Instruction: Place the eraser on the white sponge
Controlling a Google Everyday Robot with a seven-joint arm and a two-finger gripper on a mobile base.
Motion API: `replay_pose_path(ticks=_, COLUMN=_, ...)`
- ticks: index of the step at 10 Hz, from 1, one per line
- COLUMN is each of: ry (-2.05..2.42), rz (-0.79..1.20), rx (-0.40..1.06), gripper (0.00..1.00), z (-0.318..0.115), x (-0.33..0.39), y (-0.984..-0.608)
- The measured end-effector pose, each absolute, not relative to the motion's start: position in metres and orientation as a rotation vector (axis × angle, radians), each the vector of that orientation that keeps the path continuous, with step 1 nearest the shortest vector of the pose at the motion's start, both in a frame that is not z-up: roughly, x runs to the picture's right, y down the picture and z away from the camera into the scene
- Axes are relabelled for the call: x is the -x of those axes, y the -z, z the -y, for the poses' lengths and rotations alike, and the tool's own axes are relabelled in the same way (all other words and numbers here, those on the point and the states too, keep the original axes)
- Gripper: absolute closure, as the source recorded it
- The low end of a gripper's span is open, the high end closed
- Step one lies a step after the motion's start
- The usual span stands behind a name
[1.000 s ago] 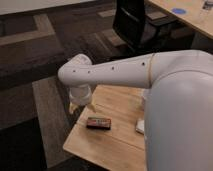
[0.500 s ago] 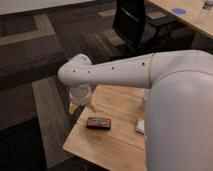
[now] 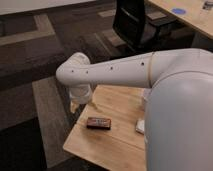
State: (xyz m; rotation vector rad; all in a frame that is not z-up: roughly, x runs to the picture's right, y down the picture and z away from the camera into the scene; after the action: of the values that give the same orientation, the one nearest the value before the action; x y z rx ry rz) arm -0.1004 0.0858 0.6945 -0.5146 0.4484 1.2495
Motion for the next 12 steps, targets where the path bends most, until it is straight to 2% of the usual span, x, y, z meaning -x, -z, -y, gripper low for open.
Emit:
replay_pose_path(ticks=7, ry=-0.776, rz=-0.407, rx=0.583, gripper=0.35, z=-0.104, x=0.052, y=-0.675)
replay_pose_path(ticks=12, ry=-0.313, rz=-0.205, rx=0.644, gripper=0.35, z=-0.115, x=0.040, y=-0.676)
